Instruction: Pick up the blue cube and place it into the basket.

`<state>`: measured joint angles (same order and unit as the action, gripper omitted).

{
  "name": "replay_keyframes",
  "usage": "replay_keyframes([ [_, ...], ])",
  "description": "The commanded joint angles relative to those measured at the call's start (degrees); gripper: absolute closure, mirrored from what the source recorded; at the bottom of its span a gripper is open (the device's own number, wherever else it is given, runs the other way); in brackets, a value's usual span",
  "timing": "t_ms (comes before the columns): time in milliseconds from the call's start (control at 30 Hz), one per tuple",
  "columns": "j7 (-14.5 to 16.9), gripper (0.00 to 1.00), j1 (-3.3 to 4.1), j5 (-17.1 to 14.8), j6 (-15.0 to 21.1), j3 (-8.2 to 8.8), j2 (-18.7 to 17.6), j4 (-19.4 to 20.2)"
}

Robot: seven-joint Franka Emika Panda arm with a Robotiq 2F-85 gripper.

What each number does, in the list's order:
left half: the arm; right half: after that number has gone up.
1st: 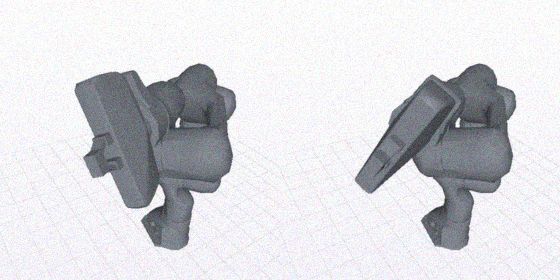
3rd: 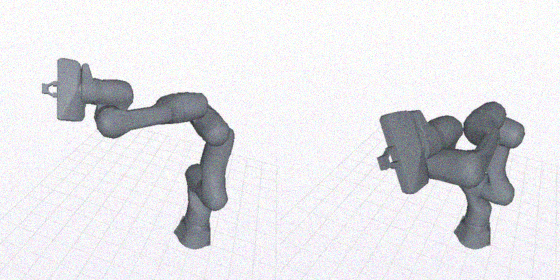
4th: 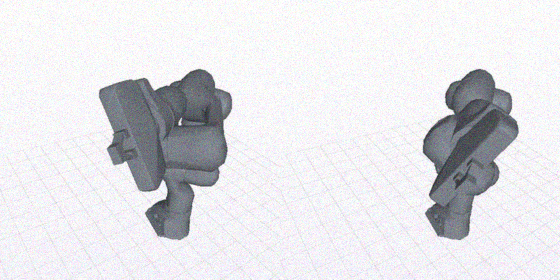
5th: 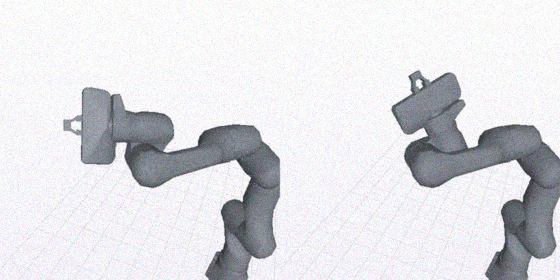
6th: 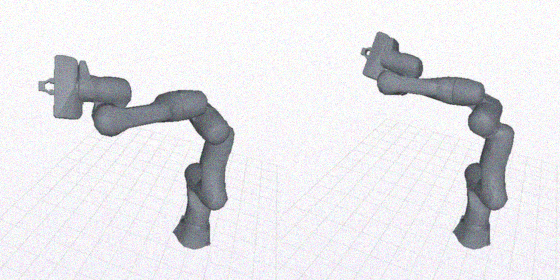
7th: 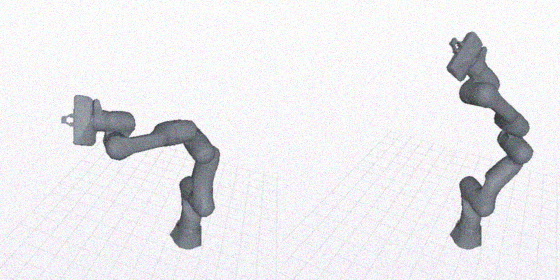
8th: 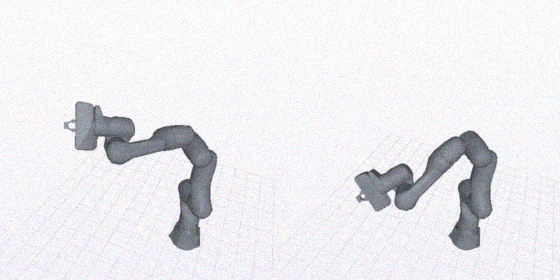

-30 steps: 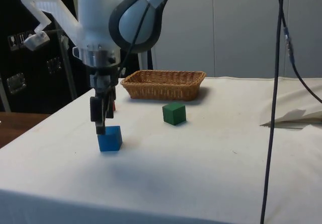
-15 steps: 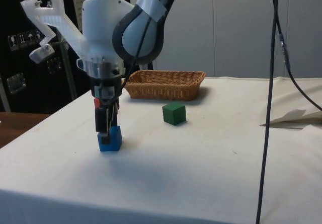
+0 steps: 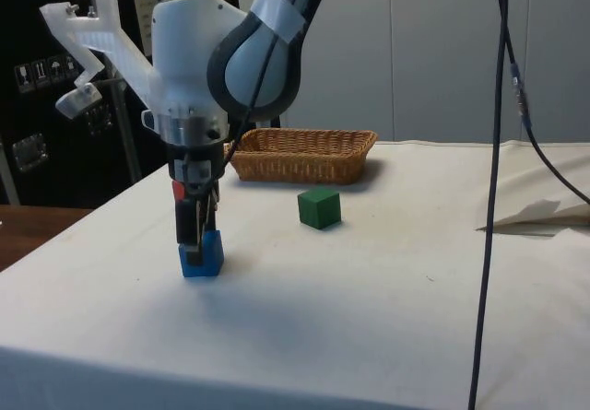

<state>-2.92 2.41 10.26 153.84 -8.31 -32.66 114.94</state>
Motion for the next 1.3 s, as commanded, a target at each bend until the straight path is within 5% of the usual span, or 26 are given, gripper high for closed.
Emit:
replay_keyframes([
  [0,0.00,0.00,0.00,0.06,0.23,0.00,-0.17,0.00],
  [400,-0.06,0.00,0.06,0.17,0.40,0.11,-0.80,-0.11],
  [500,-0.06,0.11,0.06,0.17,0.40,0.11,-0.86,-0.11],
  [567,-0.06,0.49,0.06,0.17,0.40,0.11,-0.86,-0.11],
  [733,-0.06,1.00,0.06,0.17,0.46,0.17,-0.86,-0.11],
  [1267,-0.06,1.00,0.00,0.06,0.11,0.06,-0.74,-0.11],
])
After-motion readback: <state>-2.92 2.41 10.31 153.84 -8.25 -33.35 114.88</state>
